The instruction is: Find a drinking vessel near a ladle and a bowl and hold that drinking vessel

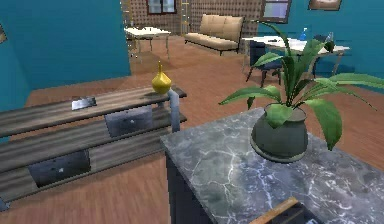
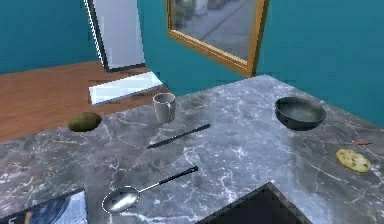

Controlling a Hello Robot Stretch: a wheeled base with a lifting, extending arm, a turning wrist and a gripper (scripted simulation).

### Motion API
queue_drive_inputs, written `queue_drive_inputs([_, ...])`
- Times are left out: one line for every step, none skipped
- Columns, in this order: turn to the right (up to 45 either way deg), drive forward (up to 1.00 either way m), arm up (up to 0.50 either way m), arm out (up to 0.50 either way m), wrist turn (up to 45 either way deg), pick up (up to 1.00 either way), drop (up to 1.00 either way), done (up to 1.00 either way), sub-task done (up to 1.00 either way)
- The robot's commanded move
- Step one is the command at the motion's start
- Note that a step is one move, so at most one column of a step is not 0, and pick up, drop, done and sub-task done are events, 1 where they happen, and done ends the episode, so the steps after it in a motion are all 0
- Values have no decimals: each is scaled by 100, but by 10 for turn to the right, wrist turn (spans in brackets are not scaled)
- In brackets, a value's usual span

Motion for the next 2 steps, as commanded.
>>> queue_drive_inputs([0,0,38,0,0,0,0,0,0])
queue_drive_inputs([0,0,0,38,0,0,0,0,0])
